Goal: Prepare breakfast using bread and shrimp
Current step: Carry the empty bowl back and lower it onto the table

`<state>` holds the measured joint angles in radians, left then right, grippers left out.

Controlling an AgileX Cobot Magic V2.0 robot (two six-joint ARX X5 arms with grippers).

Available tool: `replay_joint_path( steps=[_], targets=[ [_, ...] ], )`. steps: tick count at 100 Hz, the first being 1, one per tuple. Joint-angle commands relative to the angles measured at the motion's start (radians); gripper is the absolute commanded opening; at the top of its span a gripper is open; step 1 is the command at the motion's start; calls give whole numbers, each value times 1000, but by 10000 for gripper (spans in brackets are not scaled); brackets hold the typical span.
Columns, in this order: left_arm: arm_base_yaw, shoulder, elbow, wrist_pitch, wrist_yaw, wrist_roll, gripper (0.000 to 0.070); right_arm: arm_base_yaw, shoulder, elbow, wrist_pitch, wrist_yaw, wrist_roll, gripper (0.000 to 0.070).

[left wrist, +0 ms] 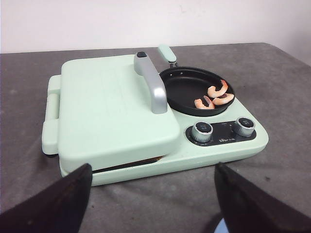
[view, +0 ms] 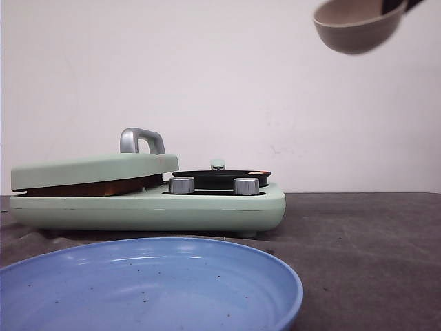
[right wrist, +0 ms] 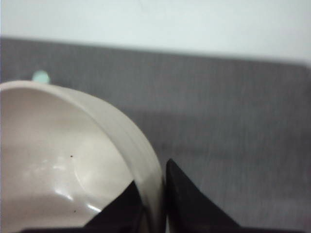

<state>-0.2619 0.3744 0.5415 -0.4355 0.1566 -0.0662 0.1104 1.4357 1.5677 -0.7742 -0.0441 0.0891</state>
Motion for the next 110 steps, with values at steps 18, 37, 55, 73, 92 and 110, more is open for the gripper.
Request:
replay_joint_path(
  steps=[18, 37, 55, 73, 92, 110],
  targets=[
    [-1, 3, 8, 8, 1, -2, 433, -53, 156, 20, -108, -132, 31, 1],
    [-1, 3, 8, 8, 1, -2, 433, -53, 273, 20, -148, -144, 31, 1],
    [-1, 3, 8, 8, 1, -2, 433, -52, 368, 20, -164, -143, 31, 1],
    [-1, 4, 8, 8, 0, -2, 433, -52, 446, 20, -154, -192, 31, 1],
    [-1, 4, 8, 8, 0, -2, 433, -52, 511, 19, -129, -199, 36, 1],
    [-1, 4, 8, 8, -3, -2, 433, -52, 536, 17, -90, -200, 37, 1]
  ],
)
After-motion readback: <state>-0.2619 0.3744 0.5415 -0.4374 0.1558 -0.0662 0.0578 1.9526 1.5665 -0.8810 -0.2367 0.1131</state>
